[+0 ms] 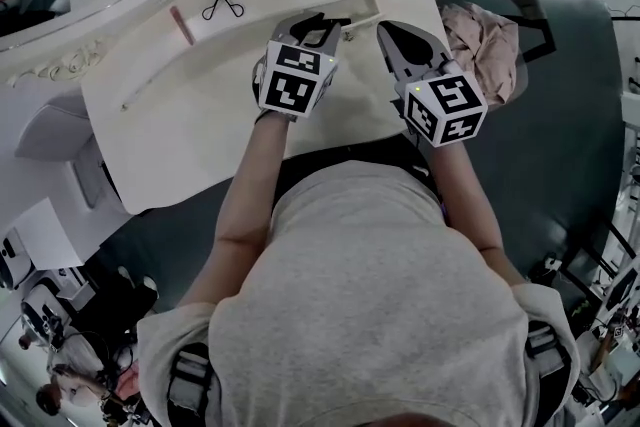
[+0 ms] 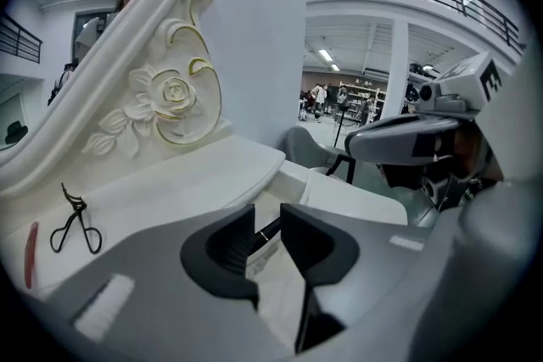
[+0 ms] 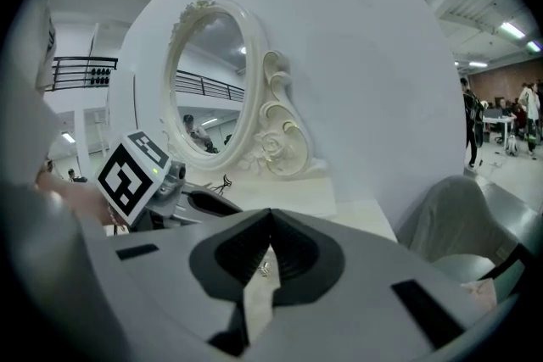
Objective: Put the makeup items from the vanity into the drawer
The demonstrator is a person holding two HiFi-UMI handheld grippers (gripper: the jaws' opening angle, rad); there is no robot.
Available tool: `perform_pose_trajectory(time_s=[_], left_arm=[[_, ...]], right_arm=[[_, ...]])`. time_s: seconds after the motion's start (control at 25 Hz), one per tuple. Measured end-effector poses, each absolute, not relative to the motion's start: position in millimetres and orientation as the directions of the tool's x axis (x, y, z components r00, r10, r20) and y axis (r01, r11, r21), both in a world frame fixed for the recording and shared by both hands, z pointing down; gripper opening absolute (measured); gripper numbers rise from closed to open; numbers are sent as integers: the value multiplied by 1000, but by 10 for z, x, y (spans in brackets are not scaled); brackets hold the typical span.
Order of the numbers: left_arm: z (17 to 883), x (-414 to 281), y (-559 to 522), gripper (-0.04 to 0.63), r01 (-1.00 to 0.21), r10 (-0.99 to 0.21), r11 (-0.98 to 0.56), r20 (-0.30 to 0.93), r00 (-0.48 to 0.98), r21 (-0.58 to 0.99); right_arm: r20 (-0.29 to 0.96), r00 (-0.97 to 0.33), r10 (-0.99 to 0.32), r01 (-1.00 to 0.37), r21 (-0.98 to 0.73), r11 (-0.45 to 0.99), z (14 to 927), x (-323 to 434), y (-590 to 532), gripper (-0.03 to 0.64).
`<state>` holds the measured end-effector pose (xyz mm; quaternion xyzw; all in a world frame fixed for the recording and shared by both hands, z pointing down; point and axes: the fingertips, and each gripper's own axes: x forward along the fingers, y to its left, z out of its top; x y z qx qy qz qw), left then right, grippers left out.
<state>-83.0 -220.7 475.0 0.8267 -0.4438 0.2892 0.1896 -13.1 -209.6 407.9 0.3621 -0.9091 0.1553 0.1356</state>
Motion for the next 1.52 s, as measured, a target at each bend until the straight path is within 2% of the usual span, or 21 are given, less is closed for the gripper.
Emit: perform_pose_trajectory(time_s=[0.56,0.88,1.36,1.52], left_arm=[[4173,-1274,-1975,80,-888,-753,-432,478,452,159],[3701,-1430,-1941,18,-904,-866,-383,267,423,190],[3682,-1270,-1783,9,-902,-870,-382,252,424,199],[3741,-1209,-1692,9,-895,-867,-385,244,435,225]], right_arm=[[333,-773,-540,-593,-75,802,3648,-639,-1918,9],[273,-809,-521,-556,-67,828,3415,-881,-1844,9],[198,-829,-523,-545,-84,834,3305,-1006,-1717,8],[212,-824,-525,-553,-103,827,3389,-997,-1687,8]])
